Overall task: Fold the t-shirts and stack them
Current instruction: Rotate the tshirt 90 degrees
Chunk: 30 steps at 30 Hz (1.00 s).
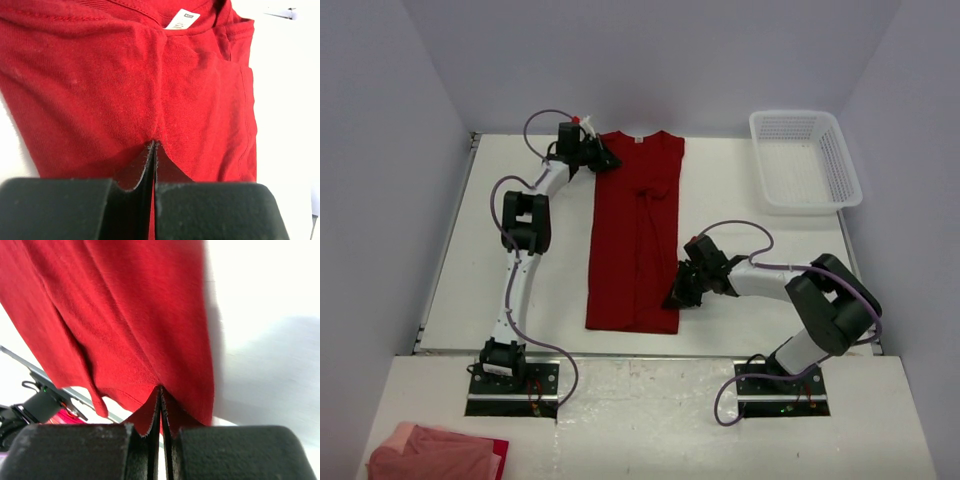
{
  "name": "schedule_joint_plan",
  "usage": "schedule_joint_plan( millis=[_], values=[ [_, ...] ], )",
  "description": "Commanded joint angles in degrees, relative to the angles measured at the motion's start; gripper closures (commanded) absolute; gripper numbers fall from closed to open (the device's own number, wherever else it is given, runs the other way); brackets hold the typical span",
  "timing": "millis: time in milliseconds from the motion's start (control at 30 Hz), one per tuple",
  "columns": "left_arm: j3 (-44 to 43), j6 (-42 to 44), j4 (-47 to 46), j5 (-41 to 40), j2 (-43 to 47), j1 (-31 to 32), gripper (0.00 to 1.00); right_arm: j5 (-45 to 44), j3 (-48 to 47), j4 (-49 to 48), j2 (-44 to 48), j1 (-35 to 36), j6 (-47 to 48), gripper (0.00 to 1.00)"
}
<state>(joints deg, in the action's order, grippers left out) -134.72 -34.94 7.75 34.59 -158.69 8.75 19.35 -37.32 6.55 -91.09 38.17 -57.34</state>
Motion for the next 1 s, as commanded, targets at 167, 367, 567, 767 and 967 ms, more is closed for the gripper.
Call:
schedule_joint_plan(
  millis=[167,367,567,767,967],
  values=[
    [4.4,2.2,-1.0,-2.0,0.0,-2.0,1.0,-12.5,3.8,13.2,-3.0,-2.6,1.6,1.0],
    [7.4,3.0,-1.4,-1.6,1.4,-2.0,1.0,-12.9,3.7,13.2,-3.0,-2.7,1.5,1.0],
    [9.9,3.3,-4.4,2.8,5.7,-1.3,1.0,-12.1,2.7,9.9,0.8,-1.0,8.5,0.97],
    [9.5,5.8,-4.3,4.1,16.8,-0.7,0.75,-13.8,-4.4,12.2,6.0,3.2,18.0,0.62],
    [2.3,3.9,2.5,5.5,28.7,-0.2,0.45,-20.8,-19.2,22.7,14.9,11.0,22.8,0.44]
  ],
)
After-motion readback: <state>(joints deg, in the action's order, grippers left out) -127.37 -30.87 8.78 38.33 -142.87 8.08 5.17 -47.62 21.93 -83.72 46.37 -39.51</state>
